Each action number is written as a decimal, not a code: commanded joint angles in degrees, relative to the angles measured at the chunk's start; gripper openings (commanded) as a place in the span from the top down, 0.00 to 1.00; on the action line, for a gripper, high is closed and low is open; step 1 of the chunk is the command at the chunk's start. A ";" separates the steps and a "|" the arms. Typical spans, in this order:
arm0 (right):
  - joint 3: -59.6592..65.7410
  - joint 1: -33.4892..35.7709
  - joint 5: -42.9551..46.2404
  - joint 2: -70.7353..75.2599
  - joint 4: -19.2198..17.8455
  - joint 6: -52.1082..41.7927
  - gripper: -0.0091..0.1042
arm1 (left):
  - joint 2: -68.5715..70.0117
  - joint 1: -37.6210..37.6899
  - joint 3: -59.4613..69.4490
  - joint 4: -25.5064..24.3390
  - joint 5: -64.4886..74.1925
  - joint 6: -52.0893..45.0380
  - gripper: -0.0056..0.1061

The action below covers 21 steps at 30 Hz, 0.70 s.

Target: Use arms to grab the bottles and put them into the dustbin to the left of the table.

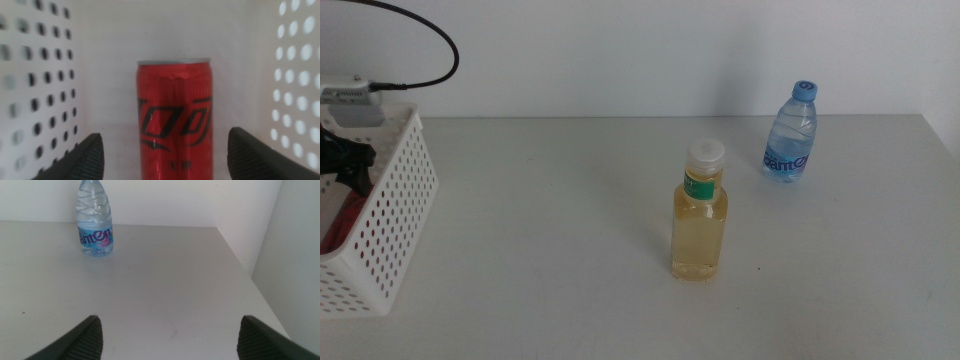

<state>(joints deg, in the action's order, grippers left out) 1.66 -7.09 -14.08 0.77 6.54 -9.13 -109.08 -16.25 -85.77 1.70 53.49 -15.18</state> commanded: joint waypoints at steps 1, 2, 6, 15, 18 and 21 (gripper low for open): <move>-0.57 -0.20 4.17 1.22 -0.26 -0.67 0.30 | 5.68 0.22 -2.24 -0.16 0.11 1.84 0.21; -0.57 -0.20 4.17 1.22 -0.26 -0.67 0.30 | 6.71 0.22 -2.58 -0.08 0.98 1.88 0.21; -0.57 -0.20 4.17 1.22 -0.26 -0.67 0.30 | 10.81 0.22 -3.81 0.17 3.61 2.11 0.21; -0.57 -0.20 4.17 1.22 -0.26 -0.67 0.30 | 25.16 5.34 -4.74 5.40 4.43 3.41 0.21; -0.57 -0.20 4.17 1.22 -0.26 -0.67 0.30 | 28.82 9.52 -4.74 5.57 4.47 3.34 0.21; -0.57 -0.20 4.17 1.22 -0.26 -0.67 0.30 | 31.75 15.44 -4.74 5.23 4.52 3.27 0.21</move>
<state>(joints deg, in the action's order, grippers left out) 1.66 -7.09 -14.08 0.77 6.54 -9.13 -80.64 -3.86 -88.75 5.94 60.24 -12.71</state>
